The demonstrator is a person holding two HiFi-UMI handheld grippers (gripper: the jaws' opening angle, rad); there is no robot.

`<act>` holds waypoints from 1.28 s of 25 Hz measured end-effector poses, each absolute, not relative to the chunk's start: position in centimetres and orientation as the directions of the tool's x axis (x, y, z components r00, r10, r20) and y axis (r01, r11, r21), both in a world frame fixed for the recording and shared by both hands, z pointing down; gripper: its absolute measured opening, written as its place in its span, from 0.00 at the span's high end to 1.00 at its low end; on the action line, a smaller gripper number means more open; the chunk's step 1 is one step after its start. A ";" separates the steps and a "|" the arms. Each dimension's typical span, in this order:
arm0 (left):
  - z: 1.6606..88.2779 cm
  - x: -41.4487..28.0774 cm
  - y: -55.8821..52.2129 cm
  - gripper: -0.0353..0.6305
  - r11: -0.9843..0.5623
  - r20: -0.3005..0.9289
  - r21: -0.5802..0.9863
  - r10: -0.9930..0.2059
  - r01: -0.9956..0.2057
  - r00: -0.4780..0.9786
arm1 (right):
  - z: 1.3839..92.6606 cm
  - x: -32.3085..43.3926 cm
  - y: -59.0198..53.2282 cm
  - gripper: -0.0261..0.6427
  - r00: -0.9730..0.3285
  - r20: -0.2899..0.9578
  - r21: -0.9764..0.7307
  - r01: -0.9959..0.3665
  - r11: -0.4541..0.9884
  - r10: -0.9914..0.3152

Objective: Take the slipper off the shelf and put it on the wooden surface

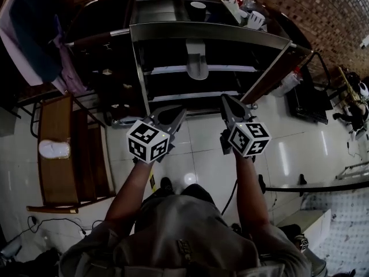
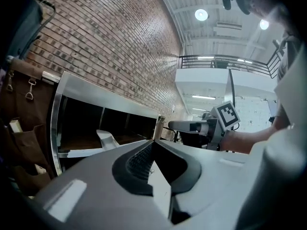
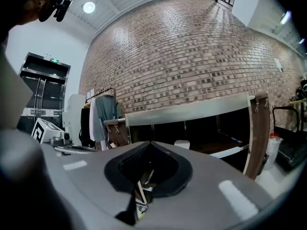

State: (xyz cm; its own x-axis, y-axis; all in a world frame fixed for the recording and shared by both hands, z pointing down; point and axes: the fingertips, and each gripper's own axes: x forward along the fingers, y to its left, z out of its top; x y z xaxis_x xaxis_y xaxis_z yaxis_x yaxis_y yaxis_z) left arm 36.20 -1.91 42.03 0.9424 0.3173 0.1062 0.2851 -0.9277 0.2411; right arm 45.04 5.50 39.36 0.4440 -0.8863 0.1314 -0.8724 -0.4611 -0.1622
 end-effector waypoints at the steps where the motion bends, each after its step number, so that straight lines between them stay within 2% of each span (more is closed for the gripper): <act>1: 42.2 36.8 -2.6 0.97 -0.929 0.109 0.244 0.310 0.277 0.944 | 39.7 45.9 4.7 0.96 0.442 0.139 -0.163 -0.873 -0.460 -0.886; 15: 45.8 46.9 -10.1 0.97 -0.959 0.188 0.275 0.132 0.077 0.973 | 48.3 61.1 -6.1 0.96 0.372 0.313 -0.121 -0.897 -0.426 -0.874; 19: 47.0 49.5 -11.4 0.97 -0.960 0.215 0.280 0.066 0.003 0.974 | 51.5 65.0 -8.9 0.86 0.328 0.380 -0.126 -0.908 -0.400 -0.865; 22: 47.7 50.9 -12.1 0.97 -0.958 0.234 0.283 0.016 -0.053 0.972 | 54.2 67.6 -10.7 0.75 0.299 0.439 -0.135 -0.911 -0.391 -0.847; 30: 49.5 50.7 -13.3 0.97 -0.927 0.283 0.302 -0.136 -0.223 0.949 | 58.6 71.4 -14.4 0.75 0.263 0.523 -0.113 -0.921 -0.373 -0.810; 32: 49.8 50.1 -13.5 0.97 -0.916 0.295 0.301 -0.174 -0.264 0.940 | 59.5 71.6 -15.1 0.82 0.241 0.540 -0.116 -0.928 -0.355 -0.806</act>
